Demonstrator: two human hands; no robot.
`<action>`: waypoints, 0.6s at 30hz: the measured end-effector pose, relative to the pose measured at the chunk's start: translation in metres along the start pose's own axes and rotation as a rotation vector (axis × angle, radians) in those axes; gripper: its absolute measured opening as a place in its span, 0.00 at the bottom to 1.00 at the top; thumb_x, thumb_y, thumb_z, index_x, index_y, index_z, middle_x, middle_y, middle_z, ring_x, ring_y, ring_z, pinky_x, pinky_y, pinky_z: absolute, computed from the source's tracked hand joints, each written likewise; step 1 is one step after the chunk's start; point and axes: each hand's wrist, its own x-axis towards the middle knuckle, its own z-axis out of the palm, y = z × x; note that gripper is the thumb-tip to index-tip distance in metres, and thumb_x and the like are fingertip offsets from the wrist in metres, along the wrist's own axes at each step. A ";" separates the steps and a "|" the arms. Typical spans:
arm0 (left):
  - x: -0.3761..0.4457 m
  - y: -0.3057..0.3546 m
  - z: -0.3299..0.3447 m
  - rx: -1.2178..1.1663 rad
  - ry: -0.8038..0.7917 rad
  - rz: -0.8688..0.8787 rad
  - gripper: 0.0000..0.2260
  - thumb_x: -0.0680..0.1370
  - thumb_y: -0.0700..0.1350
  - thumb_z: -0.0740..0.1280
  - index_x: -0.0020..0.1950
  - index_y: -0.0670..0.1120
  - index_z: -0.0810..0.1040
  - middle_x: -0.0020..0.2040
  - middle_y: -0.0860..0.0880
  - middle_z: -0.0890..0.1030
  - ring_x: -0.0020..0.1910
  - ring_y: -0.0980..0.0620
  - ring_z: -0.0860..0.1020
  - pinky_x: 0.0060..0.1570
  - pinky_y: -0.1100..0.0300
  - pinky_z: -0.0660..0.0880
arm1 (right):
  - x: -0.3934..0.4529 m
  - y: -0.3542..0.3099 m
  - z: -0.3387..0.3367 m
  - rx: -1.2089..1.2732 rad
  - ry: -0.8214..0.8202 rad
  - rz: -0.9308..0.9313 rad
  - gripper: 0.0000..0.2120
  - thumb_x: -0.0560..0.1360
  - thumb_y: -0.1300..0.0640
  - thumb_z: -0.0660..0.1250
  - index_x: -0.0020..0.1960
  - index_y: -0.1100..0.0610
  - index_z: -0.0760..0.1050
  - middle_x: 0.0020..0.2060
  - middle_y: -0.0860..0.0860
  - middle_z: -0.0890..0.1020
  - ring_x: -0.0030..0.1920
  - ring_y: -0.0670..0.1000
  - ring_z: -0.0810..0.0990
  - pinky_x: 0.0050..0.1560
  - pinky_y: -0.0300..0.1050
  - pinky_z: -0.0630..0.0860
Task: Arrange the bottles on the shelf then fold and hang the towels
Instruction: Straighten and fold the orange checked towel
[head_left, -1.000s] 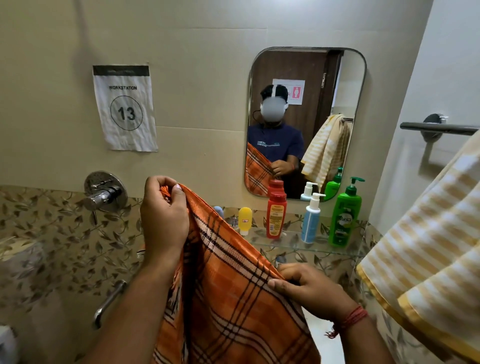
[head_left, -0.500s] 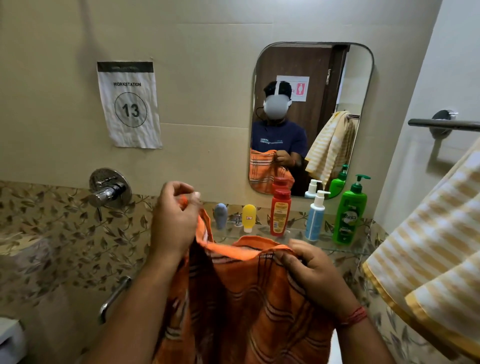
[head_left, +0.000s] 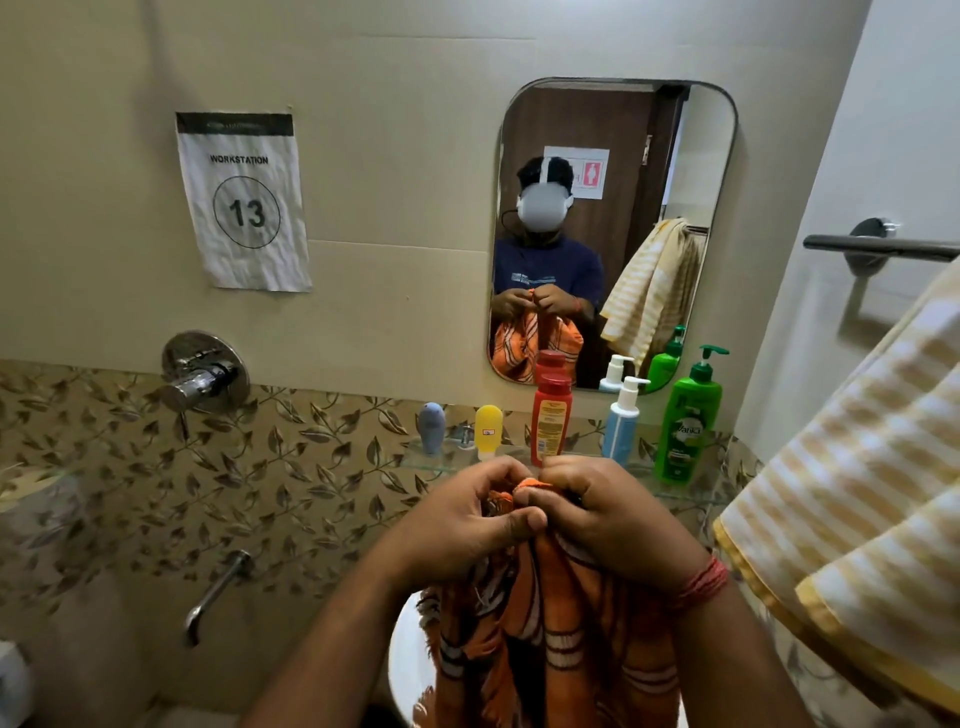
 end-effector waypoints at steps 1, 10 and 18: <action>0.001 0.001 0.001 0.001 0.002 0.002 0.14 0.75 0.59 0.70 0.54 0.52 0.79 0.49 0.53 0.82 0.52 0.53 0.82 0.51 0.56 0.78 | -0.001 0.001 0.000 0.013 -0.007 0.007 0.17 0.78 0.40 0.59 0.41 0.49 0.79 0.35 0.43 0.76 0.38 0.43 0.76 0.37 0.39 0.74; 0.009 -0.005 0.004 -0.053 0.057 -0.087 0.13 0.79 0.53 0.65 0.52 0.46 0.84 0.50 0.44 0.84 0.54 0.45 0.83 0.60 0.41 0.78 | -0.010 0.009 -0.001 0.098 -0.032 0.065 0.32 0.76 0.32 0.52 0.41 0.58 0.80 0.37 0.54 0.80 0.39 0.52 0.78 0.42 0.55 0.76; 0.018 0.000 0.005 -0.107 0.381 -0.125 0.13 0.82 0.44 0.62 0.42 0.41 0.81 0.37 0.46 0.82 0.42 0.50 0.81 0.47 0.55 0.76 | -0.020 0.023 0.002 0.213 -0.144 0.230 0.33 0.71 0.26 0.57 0.46 0.54 0.83 0.45 0.51 0.81 0.46 0.52 0.81 0.50 0.59 0.79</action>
